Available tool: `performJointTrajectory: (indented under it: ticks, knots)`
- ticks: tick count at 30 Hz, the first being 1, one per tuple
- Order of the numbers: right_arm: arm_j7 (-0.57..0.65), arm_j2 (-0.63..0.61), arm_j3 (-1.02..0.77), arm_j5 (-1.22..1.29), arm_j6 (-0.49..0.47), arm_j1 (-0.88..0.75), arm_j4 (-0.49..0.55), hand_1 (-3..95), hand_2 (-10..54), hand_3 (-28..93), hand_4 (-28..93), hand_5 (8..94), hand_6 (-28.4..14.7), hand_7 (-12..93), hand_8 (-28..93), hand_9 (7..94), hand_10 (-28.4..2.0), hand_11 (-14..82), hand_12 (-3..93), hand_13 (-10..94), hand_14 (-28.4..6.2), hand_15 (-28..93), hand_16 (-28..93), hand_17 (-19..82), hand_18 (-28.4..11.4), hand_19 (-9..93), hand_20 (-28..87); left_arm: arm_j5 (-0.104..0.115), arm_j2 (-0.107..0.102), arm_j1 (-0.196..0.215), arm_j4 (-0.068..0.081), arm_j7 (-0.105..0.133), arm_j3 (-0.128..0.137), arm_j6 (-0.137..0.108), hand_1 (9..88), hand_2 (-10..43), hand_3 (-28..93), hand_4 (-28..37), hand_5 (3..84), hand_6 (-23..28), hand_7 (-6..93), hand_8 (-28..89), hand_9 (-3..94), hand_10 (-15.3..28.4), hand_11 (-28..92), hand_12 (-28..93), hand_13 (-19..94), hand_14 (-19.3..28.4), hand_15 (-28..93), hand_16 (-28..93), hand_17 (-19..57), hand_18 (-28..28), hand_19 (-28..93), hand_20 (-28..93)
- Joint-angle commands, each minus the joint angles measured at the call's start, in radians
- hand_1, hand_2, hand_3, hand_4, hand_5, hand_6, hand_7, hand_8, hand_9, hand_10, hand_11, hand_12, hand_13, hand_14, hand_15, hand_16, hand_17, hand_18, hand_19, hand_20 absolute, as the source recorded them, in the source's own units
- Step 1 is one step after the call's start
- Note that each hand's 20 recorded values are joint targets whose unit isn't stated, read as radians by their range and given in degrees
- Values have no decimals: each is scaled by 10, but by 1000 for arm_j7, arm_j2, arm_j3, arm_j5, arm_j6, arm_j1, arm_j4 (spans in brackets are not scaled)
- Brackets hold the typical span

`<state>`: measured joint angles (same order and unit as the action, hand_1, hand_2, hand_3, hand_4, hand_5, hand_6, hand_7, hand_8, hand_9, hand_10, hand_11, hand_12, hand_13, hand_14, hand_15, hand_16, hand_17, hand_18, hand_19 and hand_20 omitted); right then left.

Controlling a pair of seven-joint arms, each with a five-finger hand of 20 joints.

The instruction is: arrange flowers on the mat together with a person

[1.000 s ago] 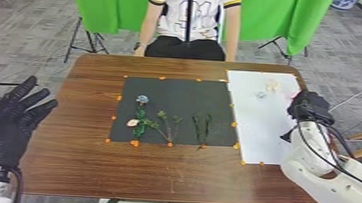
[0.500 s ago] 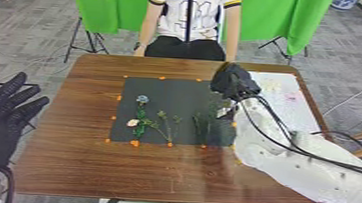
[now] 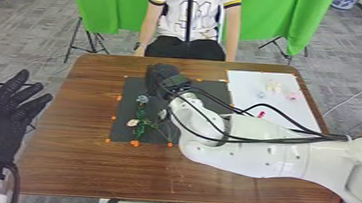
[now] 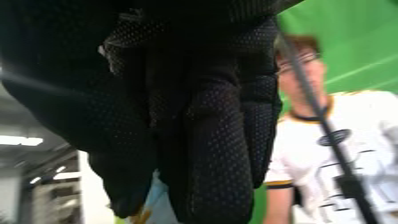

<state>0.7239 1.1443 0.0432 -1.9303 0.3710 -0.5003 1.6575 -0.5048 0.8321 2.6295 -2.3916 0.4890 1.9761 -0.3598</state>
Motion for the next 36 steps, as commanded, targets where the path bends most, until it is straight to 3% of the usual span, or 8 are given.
performJointTrajectory:
  ticks: [1, 10, 13, 16, 25, 30, 33, 36]
  knots:
    - [32, 41, 89, -24, -76, 36, 0, 587, -95, 648, -283, 830, 51, 205, -11, 928, -53, 82, 352, 823, -10, 386, 326, 326, -132, 768, 45, 27, -38, 33, 5, 26, 17, 2, 200, 63, 762, -261, 330, 55, 88, -78, 308, 147, 161, 124, 205, 220, 421, -46, -92, 170, 356, 161]
    - [65, 49, 135, -64, -134, 50, -30, 571, -95, 643, -283, 803, 52, 195, -19, 912, -58, 87, 355, 796, -18, 411, 312, 306, -138, 758, 59, 24, -49, 16, 17, 26, 2, 20, 201, 63, 761, -260, 330, 55, 88, -79, 307, 147, 161, 123, 205, 219, 420, -46, -91, 169, 355, 160]
    - [59, 46, 124, -65, -180, 48, -25, 565, -95, 637, -283, 791, 51, 191, -23, 910, -60, 88, 354, 793, -22, 419, 303, 304, -140, 757, 63, 8, -38, -4, 20, 0, -2, 30, 200, 63, 762, -260, 330, 55, 88, -78, 307, 147, 161, 123, 205, 219, 420, -46, -91, 170, 355, 160]
    - [48, 43, 101, -73, -233, 37, -12, 543, -95, 647, -283, 751, 51, 189, -36, 889, -65, 96, 348, 777, -30, 439, 281, 292, -143, 748, 81, 14, -45, 1, 21, 3, 5, 28, 201, 63, 761, -260, 330, 55, 88, -78, 307, 148, 161, 123, 205, 219, 420, -46, -91, 169, 355, 161]
    - [70, 39, 81, -91, -289, 21, 1, 482, -95, 688, -283, 693, 53, 173, -62, 829, -80, 168, 286, 748, -51, 473, 231, 270, -152, 739, 99, -6, -24, -16, 21, -37, 3, 43, 201, 63, 762, -260, 329, 55, 87, -78, 307, 147, 161, 124, 204, 220, 421, -46, -91, 169, 355, 161]
    - [63, 31, 56, -80, -334, 3, 9, 465, -95, 701, -283, 689, 52, 167, -78, 816, -86, 198, 263, 744, -58, 492, 194, 267, -156, 739, 108, 4, -35, -6, 21, -33, 5, 38, 201, 63, 761, -260, 329, 55, 87, -78, 308, 147, 161, 123, 205, 219, 420, -46, -92, 170, 355, 161]
    - [65, 31, 61, -82, -327, 4, 9, 448, -95, 714, -283, 681, 53, 166, -101, 806, -91, 218, 246, 738, -61, 502, 186, 265, -159, 739, 112, 16, -51, 4, 22, -21, 7, 32, 201, 63, 762, -260, 329, 55, 87, -78, 307, 148, 161, 123, 205, 220, 421, -46, -92, 170, 355, 161]
    - [68, 30, 63, -81, -299, 8, 13, 438, -95, 722, -283, 681, 53, 164, -114, 803, -94, 230, 233, 737, -62, 504, 183, 264, -161, 739, 114, 16, -51, 0, 22, -23, 5, 31, 202, 63, 762, -260, 329, 55, 87, -78, 308, 147, 161, 123, 205, 219, 421, -46, -91, 170, 356, 161]
